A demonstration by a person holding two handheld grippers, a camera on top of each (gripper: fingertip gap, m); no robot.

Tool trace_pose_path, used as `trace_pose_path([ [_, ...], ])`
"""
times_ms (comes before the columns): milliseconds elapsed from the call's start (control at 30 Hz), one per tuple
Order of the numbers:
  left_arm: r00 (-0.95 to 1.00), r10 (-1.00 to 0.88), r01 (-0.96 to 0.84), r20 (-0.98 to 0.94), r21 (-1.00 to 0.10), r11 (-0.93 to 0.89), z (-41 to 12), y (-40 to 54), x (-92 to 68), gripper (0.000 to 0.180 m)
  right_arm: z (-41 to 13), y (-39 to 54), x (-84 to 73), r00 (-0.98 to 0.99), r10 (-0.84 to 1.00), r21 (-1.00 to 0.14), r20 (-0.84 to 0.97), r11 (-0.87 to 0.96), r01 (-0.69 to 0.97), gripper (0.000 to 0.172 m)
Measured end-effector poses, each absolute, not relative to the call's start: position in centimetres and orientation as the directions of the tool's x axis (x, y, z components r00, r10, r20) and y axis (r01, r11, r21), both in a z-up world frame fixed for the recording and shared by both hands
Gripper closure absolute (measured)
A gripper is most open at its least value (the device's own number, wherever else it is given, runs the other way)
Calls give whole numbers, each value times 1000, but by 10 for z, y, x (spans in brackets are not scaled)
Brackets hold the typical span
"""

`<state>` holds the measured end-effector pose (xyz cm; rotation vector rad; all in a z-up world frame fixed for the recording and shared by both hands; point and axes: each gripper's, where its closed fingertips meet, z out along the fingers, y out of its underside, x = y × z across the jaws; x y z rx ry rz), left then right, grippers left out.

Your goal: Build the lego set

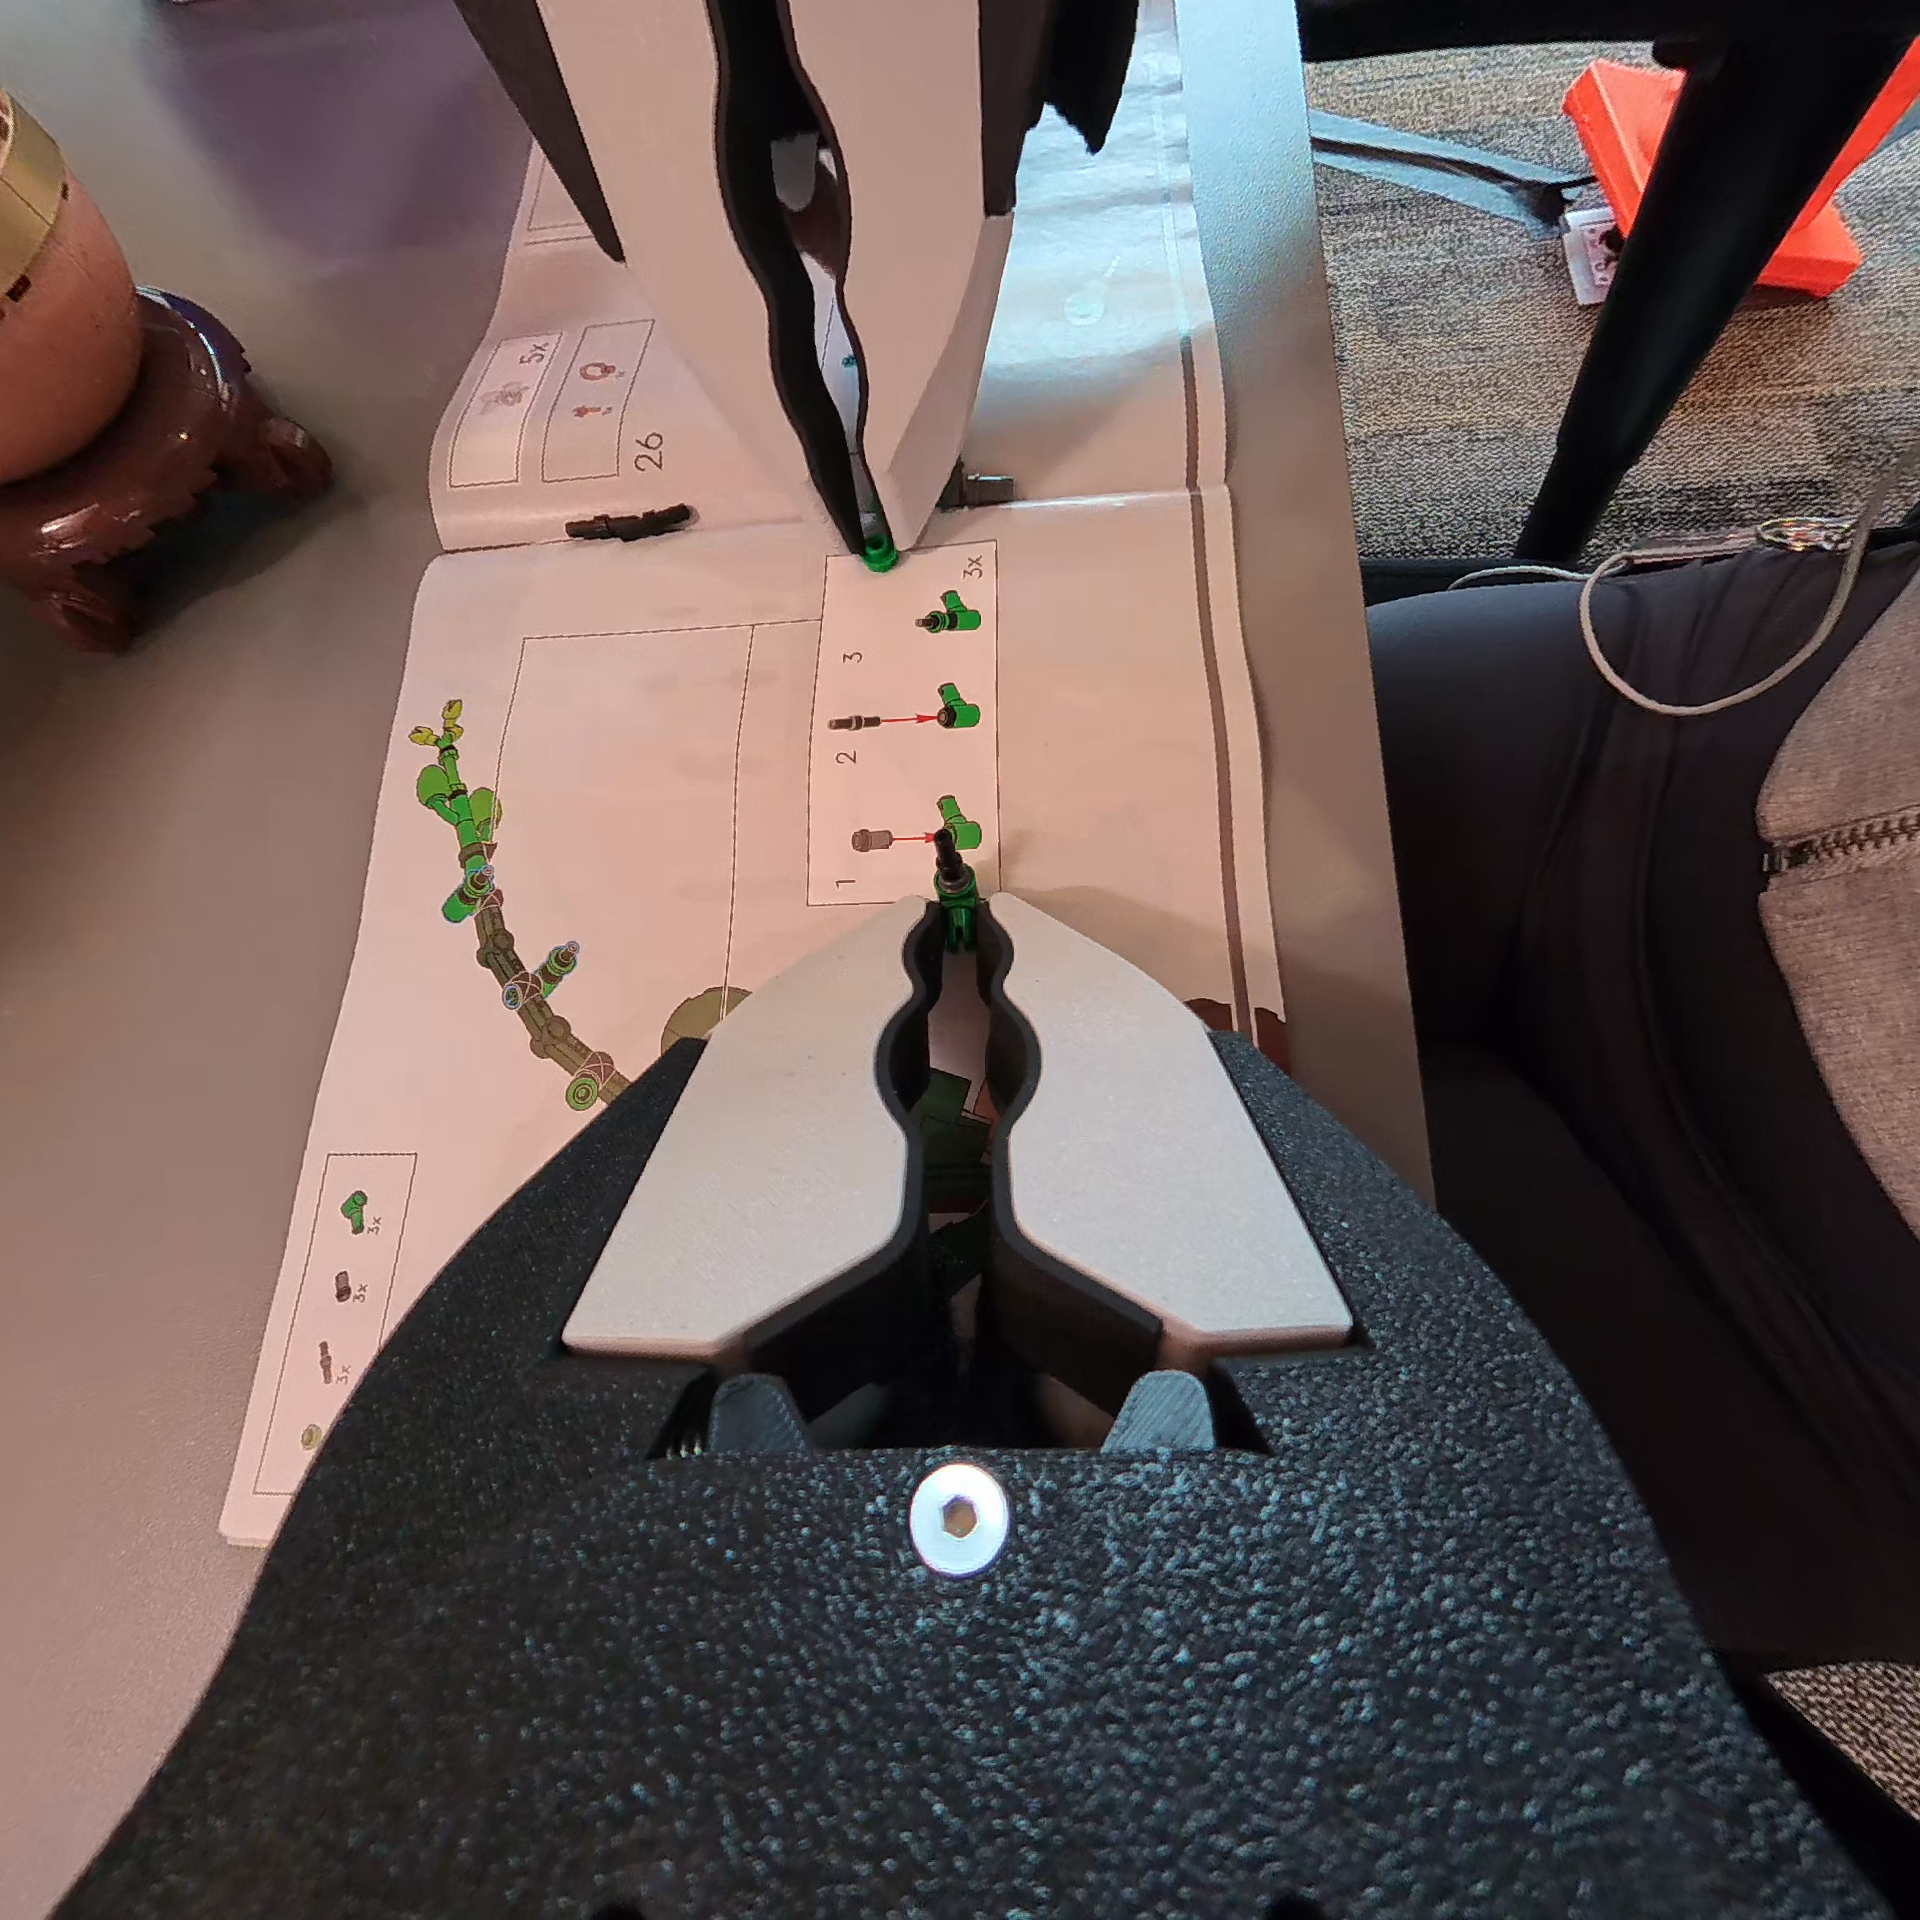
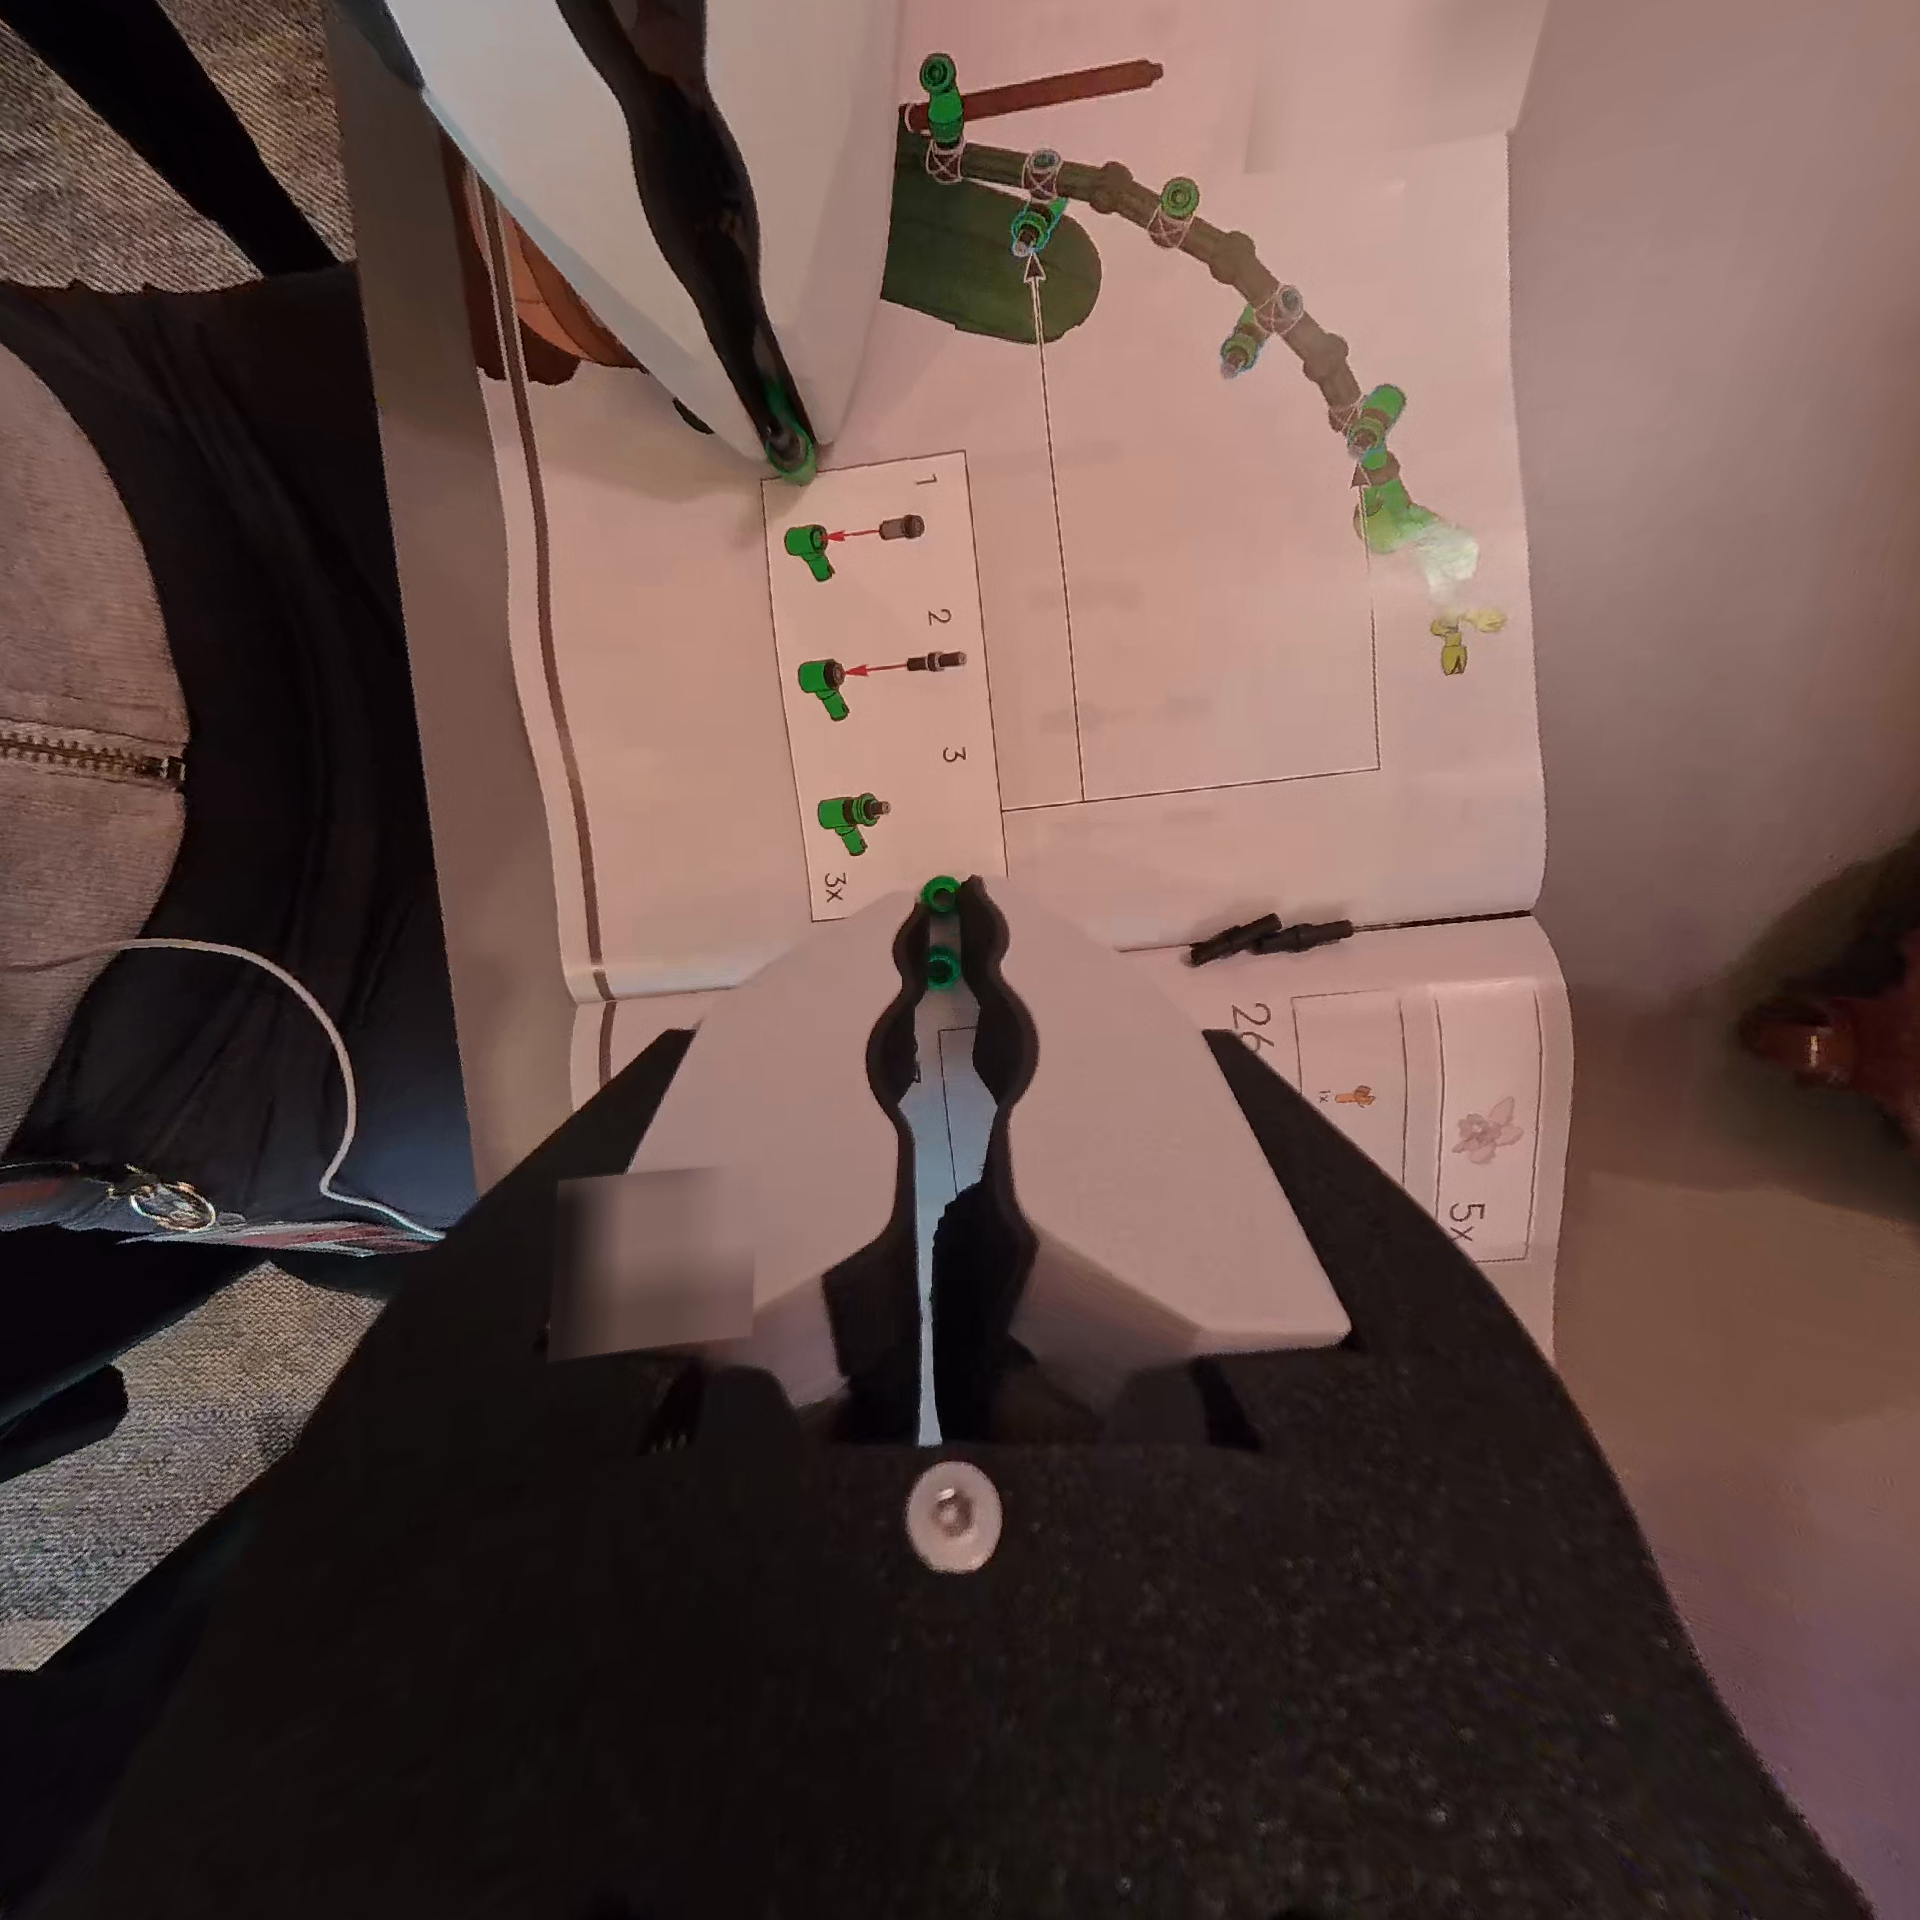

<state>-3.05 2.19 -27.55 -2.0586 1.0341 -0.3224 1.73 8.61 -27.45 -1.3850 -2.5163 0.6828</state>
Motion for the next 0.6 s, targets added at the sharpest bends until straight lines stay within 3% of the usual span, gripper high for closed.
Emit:
trace_pose_path([
  [600, 634, -763, -565, -123, -748, -349, -275, 25, -33, 175, -273, 86, 17, -604, 797, -311, -25, 568, 762, 161],
])
